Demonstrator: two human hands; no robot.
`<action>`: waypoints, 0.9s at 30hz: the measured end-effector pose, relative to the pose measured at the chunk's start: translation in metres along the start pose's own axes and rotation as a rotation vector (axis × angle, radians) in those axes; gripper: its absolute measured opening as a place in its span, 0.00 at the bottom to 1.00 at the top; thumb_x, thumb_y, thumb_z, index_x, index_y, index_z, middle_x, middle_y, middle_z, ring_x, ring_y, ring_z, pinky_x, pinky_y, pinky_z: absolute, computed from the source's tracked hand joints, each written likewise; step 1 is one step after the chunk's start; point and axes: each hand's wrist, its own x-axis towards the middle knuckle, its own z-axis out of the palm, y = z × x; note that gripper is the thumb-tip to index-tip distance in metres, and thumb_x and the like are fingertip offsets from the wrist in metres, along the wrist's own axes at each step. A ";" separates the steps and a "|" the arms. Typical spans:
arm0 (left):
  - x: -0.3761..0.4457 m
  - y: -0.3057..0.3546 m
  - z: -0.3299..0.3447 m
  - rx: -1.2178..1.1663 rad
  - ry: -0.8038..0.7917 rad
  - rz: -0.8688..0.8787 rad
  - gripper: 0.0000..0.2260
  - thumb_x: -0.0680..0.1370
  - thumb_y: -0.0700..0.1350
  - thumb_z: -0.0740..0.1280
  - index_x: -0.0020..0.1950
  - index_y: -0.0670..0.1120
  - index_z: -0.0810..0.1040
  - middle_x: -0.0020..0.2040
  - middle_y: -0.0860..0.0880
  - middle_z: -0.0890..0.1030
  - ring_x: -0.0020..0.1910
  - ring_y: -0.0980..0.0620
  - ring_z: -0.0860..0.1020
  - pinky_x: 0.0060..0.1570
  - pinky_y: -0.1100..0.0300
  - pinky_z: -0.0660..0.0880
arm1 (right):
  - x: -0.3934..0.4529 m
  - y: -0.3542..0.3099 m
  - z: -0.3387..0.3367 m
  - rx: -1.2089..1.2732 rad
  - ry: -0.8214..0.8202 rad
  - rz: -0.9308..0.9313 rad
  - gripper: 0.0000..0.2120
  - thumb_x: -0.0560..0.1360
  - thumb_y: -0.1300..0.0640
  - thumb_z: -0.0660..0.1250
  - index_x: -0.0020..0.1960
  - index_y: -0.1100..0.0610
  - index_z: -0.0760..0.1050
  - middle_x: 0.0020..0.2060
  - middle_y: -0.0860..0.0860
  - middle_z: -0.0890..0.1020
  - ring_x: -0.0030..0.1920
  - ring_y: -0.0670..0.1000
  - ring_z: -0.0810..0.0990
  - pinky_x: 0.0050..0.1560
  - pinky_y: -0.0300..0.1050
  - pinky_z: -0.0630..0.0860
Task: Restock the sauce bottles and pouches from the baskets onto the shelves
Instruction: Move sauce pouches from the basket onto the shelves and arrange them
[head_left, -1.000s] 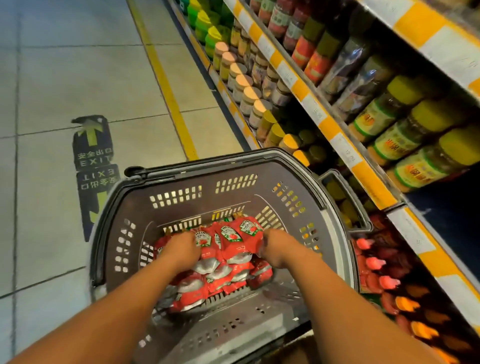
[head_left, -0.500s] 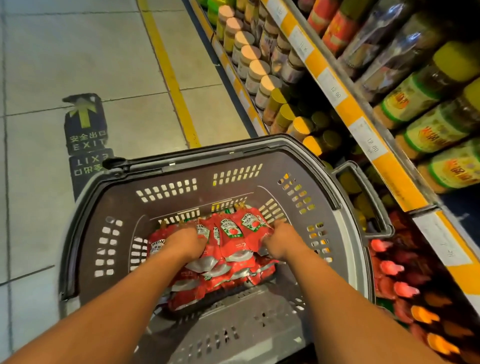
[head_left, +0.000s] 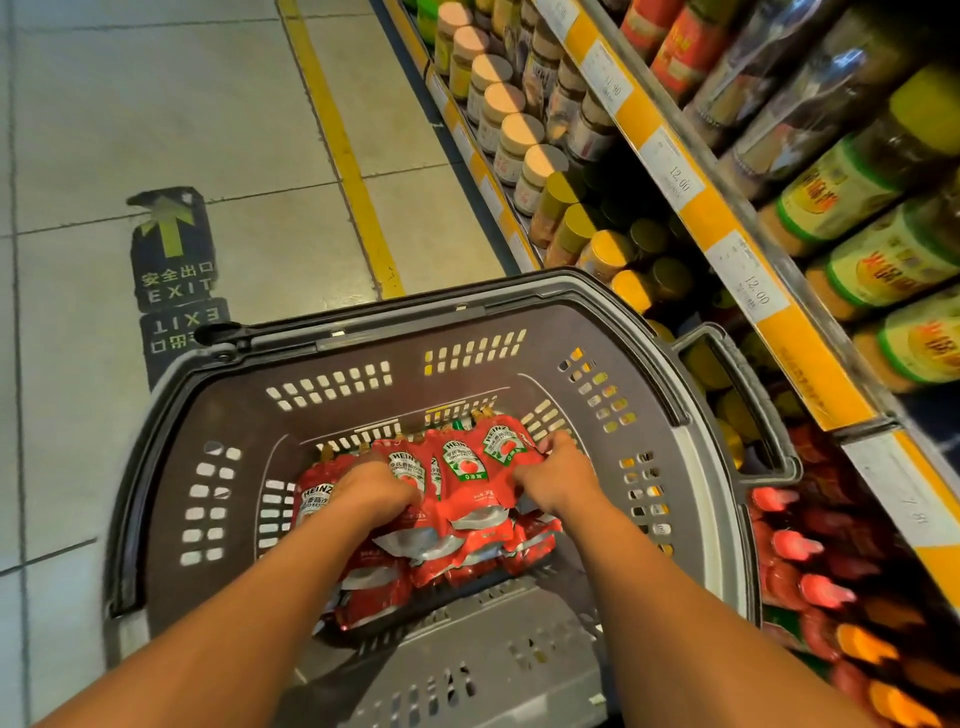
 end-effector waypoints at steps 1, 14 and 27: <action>0.000 0.001 0.000 -0.031 -0.002 -0.001 0.13 0.72 0.51 0.76 0.50 0.44 0.83 0.49 0.45 0.84 0.47 0.46 0.83 0.54 0.49 0.82 | 0.000 -0.001 0.000 0.039 -0.007 0.007 0.16 0.68 0.60 0.73 0.44 0.52 0.65 0.41 0.54 0.78 0.38 0.55 0.74 0.36 0.44 0.69; -0.025 -0.006 -0.006 -0.324 0.025 0.046 0.16 0.67 0.38 0.80 0.46 0.42 0.75 0.44 0.42 0.84 0.42 0.42 0.84 0.44 0.48 0.83 | -0.034 -0.010 -0.031 0.259 -0.166 0.029 0.12 0.63 0.68 0.72 0.32 0.57 0.70 0.25 0.54 0.73 0.26 0.52 0.70 0.29 0.40 0.70; -0.080 -0.013 -0.027 -0.656 0.100 0.227 0.12 0.69 0.39 0.81 0.46 0.42 0.79 0.39 0.43 0.87 0.39 0.41 0.85 0.43 0.45 0.83 | -0.105 0.011 -0.086 0.478 -0.019 -0.060 0.11 0.68 0.63 0.77 0.33 0.59 0.75 0.22 0.50 0.76 0.21 0.50 0.74 0.24 0.40 0.70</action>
